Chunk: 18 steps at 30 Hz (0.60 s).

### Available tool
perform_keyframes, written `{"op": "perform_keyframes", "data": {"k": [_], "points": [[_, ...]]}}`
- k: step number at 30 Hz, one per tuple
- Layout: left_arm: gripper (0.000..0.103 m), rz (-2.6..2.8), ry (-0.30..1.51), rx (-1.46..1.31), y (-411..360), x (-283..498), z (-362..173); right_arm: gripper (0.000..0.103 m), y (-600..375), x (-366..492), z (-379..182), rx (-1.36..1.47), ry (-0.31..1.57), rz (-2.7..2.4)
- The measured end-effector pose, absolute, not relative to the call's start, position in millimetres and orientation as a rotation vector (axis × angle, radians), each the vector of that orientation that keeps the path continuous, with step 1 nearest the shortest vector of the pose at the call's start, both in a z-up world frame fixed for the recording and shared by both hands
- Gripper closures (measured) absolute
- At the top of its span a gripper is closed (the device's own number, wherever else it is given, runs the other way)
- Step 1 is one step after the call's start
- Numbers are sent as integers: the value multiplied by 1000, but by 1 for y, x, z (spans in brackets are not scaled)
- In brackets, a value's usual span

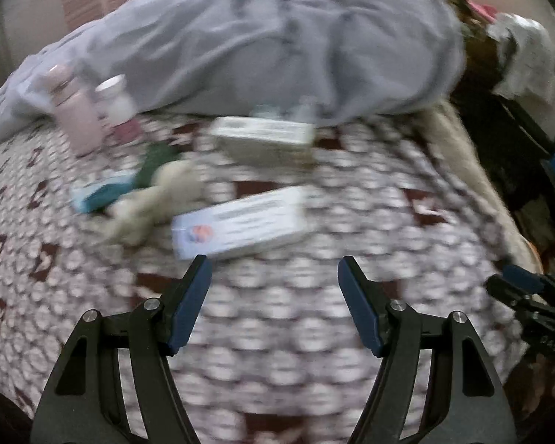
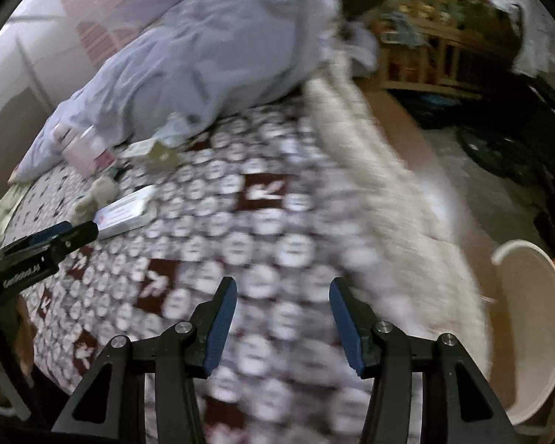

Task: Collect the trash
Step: 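Move both open tools back over the bed toward the plush toy and medicine box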

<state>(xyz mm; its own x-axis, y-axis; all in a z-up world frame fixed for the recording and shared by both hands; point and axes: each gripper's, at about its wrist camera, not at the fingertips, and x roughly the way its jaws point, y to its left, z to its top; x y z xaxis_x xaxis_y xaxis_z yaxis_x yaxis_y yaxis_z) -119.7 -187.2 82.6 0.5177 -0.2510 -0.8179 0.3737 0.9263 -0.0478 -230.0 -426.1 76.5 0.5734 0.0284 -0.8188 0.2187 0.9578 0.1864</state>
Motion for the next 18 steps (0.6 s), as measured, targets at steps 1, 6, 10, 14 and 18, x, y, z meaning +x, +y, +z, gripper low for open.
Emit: {"op": "perform_keyframes", "data": {"k": [1,6,10,14,18], "points": [[33,-356,958,130,-175,-112,83,53,-419,-224,76,272,958,-100],[33,-301,971,65,-122,-79,83,53,-382,-187,71,237,984,-3],[33,-290,949,78,-104,-56,83,53,-353,-161,64,206,1017,51],[33,-284,943,151,-106,-29,71,53,-333,-142,61,189,1031,83],[33,-308,966,164,-110,-5,54,53,-324,-133,60,183,1033,93]]}}
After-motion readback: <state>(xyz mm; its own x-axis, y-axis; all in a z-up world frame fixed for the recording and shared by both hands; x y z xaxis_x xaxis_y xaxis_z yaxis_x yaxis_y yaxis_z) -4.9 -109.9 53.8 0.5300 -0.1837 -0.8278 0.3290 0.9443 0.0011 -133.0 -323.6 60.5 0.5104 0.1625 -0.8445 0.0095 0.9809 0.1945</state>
